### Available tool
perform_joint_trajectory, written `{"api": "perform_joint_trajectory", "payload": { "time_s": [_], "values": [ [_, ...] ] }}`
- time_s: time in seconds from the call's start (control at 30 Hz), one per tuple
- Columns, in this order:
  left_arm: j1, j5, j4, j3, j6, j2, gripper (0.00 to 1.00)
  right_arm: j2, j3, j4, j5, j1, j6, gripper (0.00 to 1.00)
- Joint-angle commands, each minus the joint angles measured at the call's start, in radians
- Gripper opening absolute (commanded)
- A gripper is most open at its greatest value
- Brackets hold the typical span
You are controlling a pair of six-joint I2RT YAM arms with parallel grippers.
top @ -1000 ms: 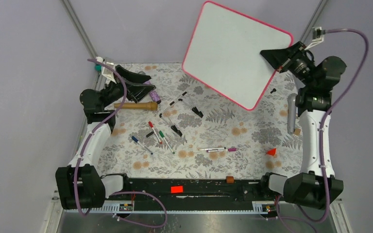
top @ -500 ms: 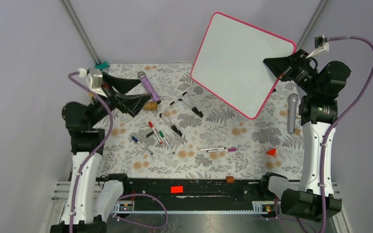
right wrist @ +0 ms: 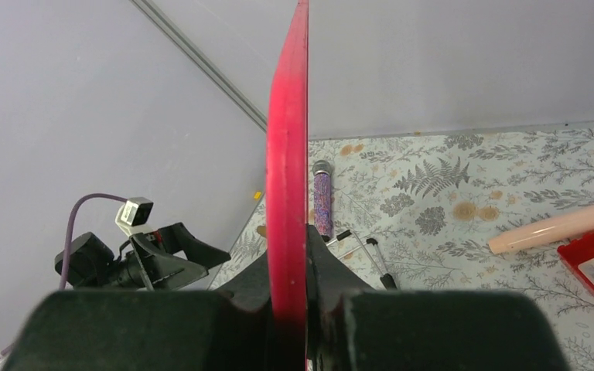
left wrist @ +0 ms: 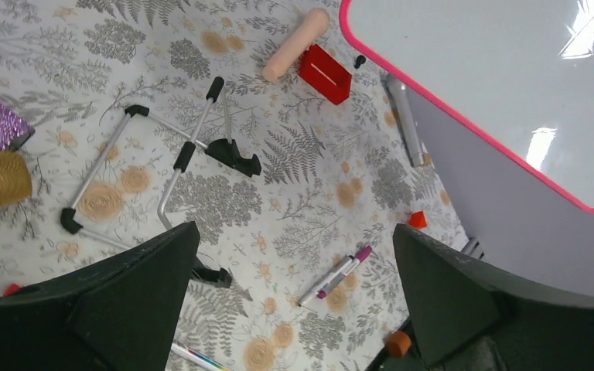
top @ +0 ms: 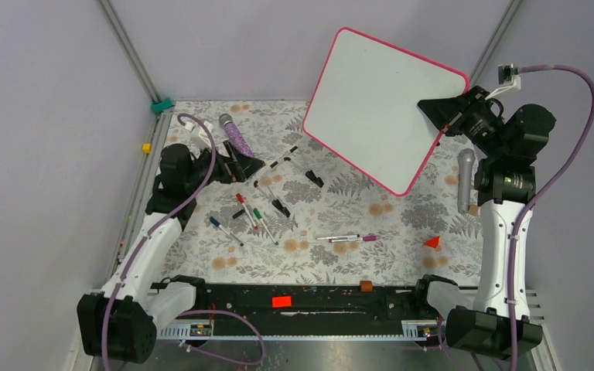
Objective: Write a sentence on the whiteboard
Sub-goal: Adjust the whiteboard stand at the center of the board.
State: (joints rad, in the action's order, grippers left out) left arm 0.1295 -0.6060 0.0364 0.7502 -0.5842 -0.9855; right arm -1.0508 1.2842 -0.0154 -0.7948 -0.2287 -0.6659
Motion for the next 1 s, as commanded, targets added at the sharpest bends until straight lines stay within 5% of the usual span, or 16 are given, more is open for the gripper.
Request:
{"api": "perform_joint_trajectory", "payload": {
  "time_s": [0.0, 0.13, 0.47, 0.87, 0.97],
  "values": [
    [0.044, 0.005, -0.076, 0.018, 0.138, -0.087, 0.99, 0.032, 0.02, 0.154, 0.003, 0.006, -0.032, 0.0],
    [0.061, 0.182, -0.006, 0.055, 0.186, -0.14, 0.93, 0.021, 0.028, 0.153, 0.002, 0.006, -0.025, 0.0],
    [0.136, 0.292, -0.004, 0.212, 0.263, -0.475, 0.87, 0.009, 0.018, 0.157, -0.001, 0.006, -0.014, 0.0],
    [0.19, 0.209, 0.093, 0.41, 0.519, -0.709, 0.11, 0.006, 0.015, 0.164, -0.014, 0.006, -0.02, 0.0],
    [0.236, 0.094, 0.198, 0.481, 0.749, -0.764, 0.23, 0.001, 0.019, 0.156, -0.02, 0.006, -0.019, 0.0]
  ]
}}
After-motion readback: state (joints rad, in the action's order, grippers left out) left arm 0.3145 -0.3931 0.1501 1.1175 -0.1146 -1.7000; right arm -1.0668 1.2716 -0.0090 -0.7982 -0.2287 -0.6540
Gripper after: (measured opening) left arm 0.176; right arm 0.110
